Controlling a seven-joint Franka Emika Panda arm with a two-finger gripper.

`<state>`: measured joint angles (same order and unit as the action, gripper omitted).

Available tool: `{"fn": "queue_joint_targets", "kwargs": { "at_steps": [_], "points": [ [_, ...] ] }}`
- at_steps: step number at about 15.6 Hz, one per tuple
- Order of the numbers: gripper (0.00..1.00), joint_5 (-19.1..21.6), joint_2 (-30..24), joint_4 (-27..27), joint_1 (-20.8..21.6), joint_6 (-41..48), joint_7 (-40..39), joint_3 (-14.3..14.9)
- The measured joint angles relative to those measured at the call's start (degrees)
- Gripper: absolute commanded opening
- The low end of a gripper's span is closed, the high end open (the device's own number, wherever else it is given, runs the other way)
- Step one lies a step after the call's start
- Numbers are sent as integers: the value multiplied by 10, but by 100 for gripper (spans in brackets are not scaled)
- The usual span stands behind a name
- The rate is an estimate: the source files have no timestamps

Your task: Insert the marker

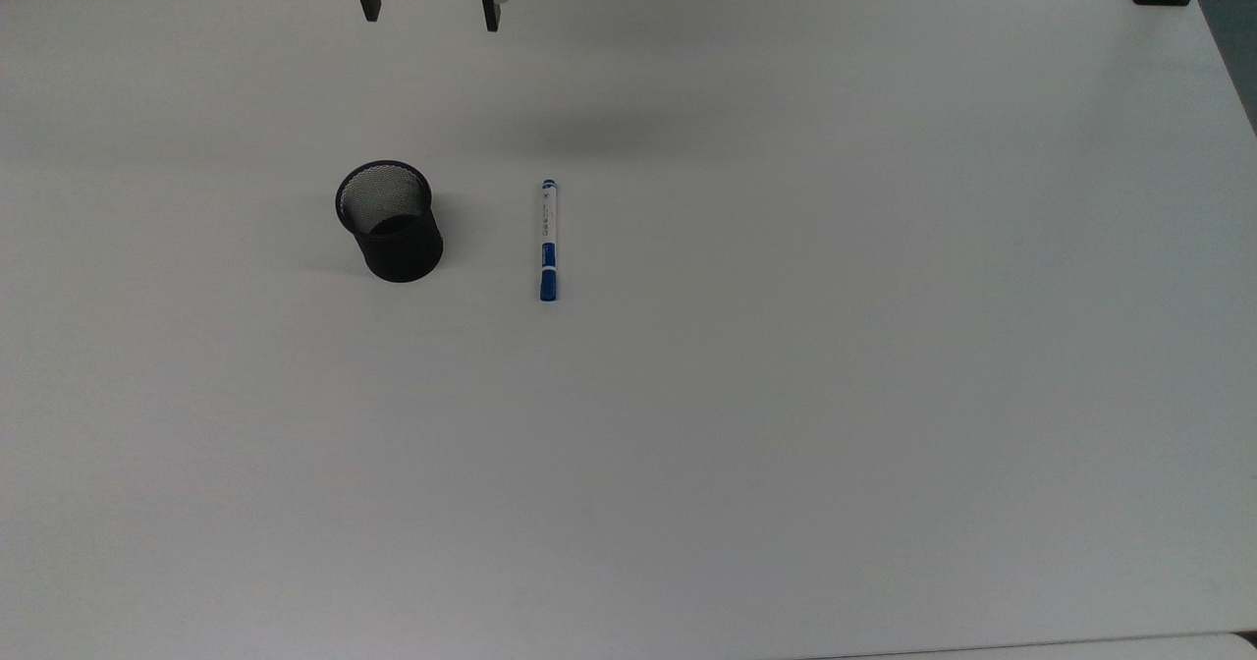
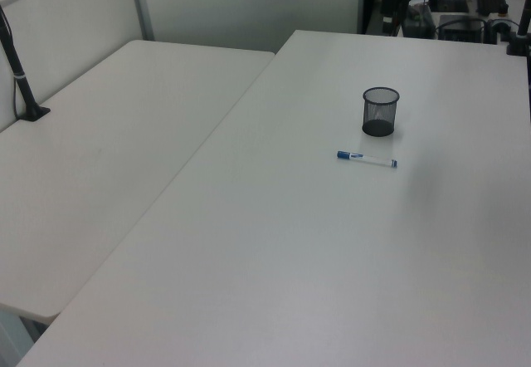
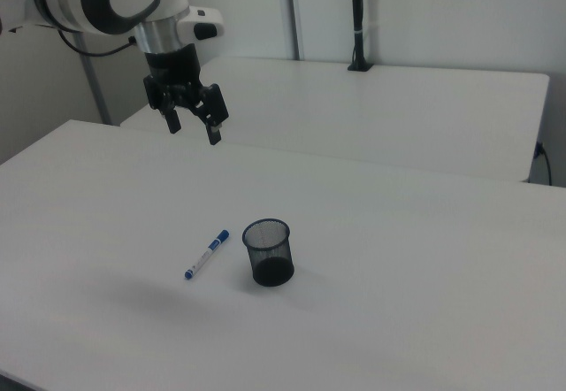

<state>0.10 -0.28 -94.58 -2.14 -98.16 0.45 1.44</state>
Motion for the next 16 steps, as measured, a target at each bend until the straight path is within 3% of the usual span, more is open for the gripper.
{"fn": "queue_joint_targets", "kwargs": {
  "at_steps": [5,11,16],
  "points": [
    [100,0,1,0,0,0,-1,0],
    [100,-16,25,-6,0,0,-118,0],
    [100,-36,42,-31,-1,-5,-121,-15]
  ]
}}
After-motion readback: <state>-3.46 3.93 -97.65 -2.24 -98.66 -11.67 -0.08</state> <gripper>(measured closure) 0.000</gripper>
